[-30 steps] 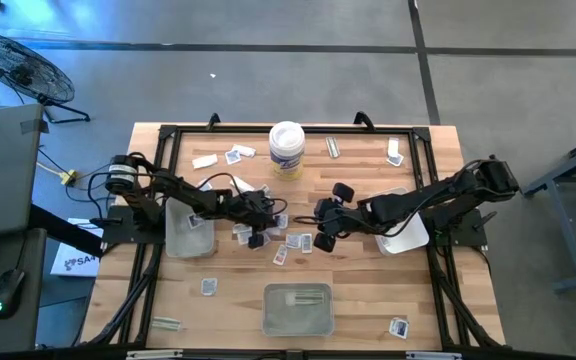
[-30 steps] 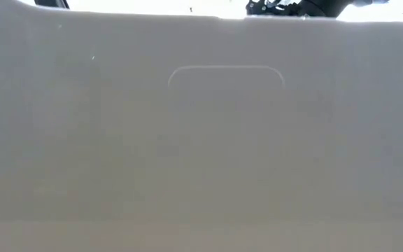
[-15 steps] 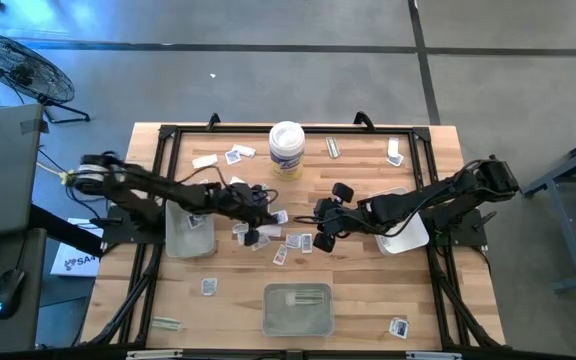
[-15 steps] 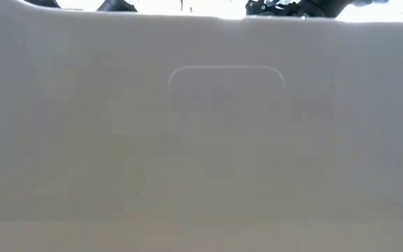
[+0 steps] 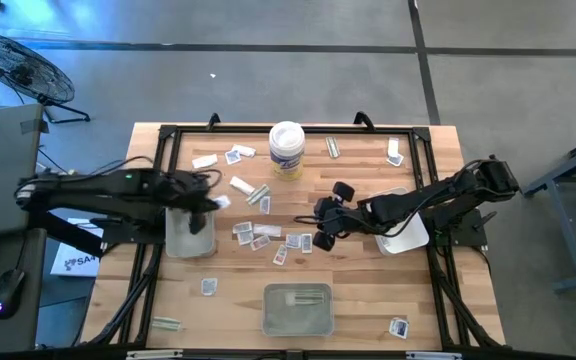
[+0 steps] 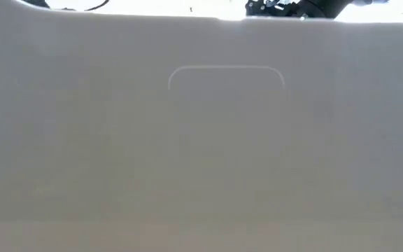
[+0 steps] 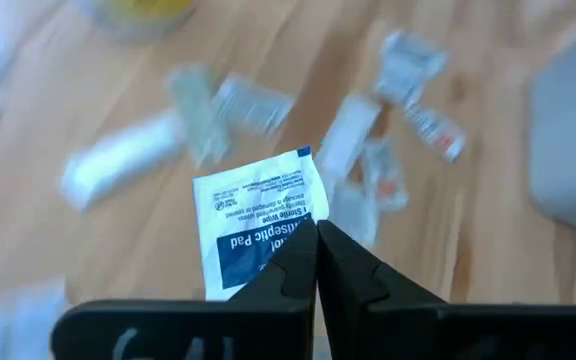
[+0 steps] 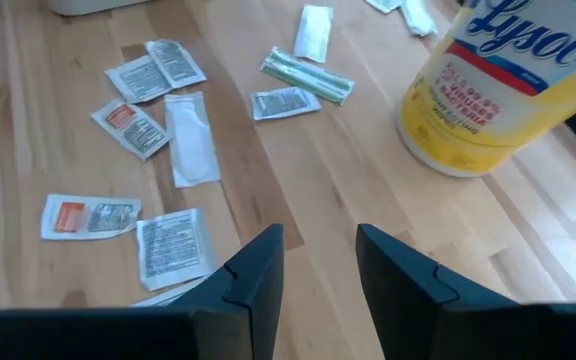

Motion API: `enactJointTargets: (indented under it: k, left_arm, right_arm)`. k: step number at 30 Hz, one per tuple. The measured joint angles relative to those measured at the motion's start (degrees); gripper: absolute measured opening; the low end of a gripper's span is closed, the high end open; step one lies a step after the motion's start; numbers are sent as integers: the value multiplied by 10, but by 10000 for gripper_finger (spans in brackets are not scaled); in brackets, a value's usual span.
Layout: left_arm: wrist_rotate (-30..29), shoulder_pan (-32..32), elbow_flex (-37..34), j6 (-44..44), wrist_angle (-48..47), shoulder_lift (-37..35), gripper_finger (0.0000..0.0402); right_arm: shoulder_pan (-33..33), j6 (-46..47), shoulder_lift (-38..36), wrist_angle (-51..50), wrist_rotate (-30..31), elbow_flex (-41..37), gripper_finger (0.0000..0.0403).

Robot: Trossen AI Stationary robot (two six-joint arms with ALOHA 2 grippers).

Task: Pick & Place First Aid Supplies
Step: Put the blue alcohol pad into the top gray bin

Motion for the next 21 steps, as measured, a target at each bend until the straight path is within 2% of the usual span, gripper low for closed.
enactJointTargets:
  k: [5,11,14,21]
  left_arm:
    - [3,0,0,-96,-129,-33,1]
    - [18,0,-1,-127,-211,21,1]
    - [9,0,-13,-128,-202,64,1]
    - [-4,0,-32,-147,-111,173,1]
  right_arm:
    - [0,0,0,1,8,0,122]
    - [0,2,0,25,-5,0,122]
    - [0,2,0,38,-8,0,122]
    - [0,14,0,47,-17,0,122]
